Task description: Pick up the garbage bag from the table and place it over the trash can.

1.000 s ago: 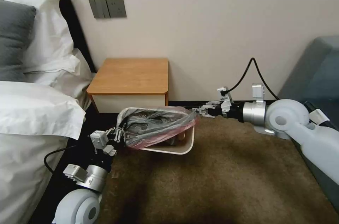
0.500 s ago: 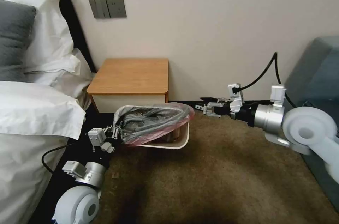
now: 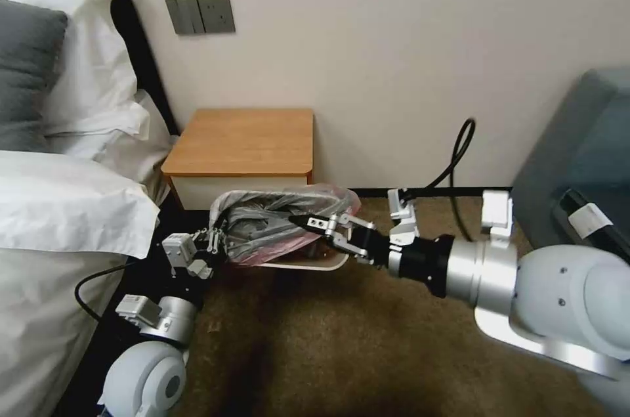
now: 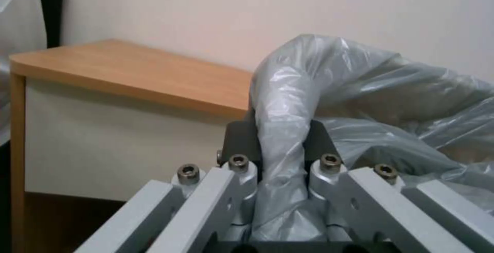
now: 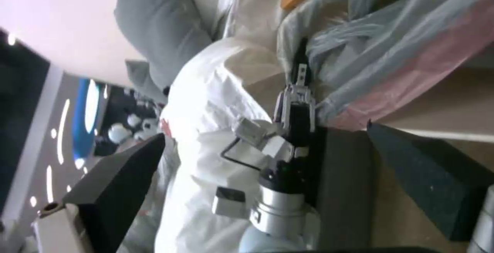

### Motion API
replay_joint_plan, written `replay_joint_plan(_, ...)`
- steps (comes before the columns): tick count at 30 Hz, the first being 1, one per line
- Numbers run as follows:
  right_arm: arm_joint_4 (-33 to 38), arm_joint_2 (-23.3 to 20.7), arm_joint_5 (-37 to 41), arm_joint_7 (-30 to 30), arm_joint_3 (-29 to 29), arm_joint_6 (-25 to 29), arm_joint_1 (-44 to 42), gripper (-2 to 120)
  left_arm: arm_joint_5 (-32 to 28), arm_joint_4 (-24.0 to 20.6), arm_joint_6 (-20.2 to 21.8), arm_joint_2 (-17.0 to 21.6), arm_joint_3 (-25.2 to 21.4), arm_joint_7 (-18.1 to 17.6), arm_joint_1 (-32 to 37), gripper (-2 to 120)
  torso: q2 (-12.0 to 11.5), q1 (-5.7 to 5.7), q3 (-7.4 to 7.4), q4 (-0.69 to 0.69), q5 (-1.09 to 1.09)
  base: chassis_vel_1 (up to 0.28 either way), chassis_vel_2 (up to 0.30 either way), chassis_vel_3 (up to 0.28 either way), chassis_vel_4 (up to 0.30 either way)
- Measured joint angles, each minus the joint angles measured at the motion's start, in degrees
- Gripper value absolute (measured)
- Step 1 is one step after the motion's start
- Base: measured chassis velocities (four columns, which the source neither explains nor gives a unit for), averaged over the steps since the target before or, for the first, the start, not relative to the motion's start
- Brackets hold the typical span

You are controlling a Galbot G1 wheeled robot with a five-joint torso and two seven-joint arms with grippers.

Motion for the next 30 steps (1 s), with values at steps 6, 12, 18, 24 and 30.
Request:
replay_joint_plan(6, -1.0, 2.8, -2.9, 3.9, -2.1, 3.2, -0.1, 100, 0.1, -0.3, 0.2, 0.0, 0.5, -0.2, -0.1, 8, 0.0, 0.00, 0.00, 0.00, 0.00, 0.000, 0.000, 0.000, 0.000)
replay_joint_plan(12, -2.1, 4.1, -6.6, 6.3, -4.6, 4.6, 0.5, 100, 0.3, -0.6, 0.5, -0.2, 1.0, -0.7, -0.5, 8, 0.0, 0.00, 0.00, 0.00, 0.00, 0.000, 0.000, 0.000, 0.000)
replay_joint_plan(18, -3.9, 5.3, -12.7, 6.8, -8.2, 4.6, 1.2, 100, 0.8, -1.5, 1.2, -0.4, 1.4, -1.2, -0.7, 8, 0.0, 0.00, 0.00, 0.00, 0.00, 0.000, 0.000, 0.000, 0.000)
replay_joint_plan(24, -5.3, 6.0, -15.7, 6.3, -9.5, 4.1, 1.4, 100, 0.8, -1.8, 1.2, -0.4, 1.4, -1.2, -0.6, 8, 0.0, 0.00, 0.00, 0.00, 0.01, 0.000, 0.000, 0.000, 0.000)
replay_joint_plan(30, -6.0, 6.2, -17.7, 4.7, -10.4, 3.5, 1.0, 100, 0.2, -1.9, 1.3, -0.4, 1.4, -1.0, -0.8, 8, 0.0, 0.00, 0.00, 0.00, 0.01, 0.000, 0.000, 0.000, 0.000)
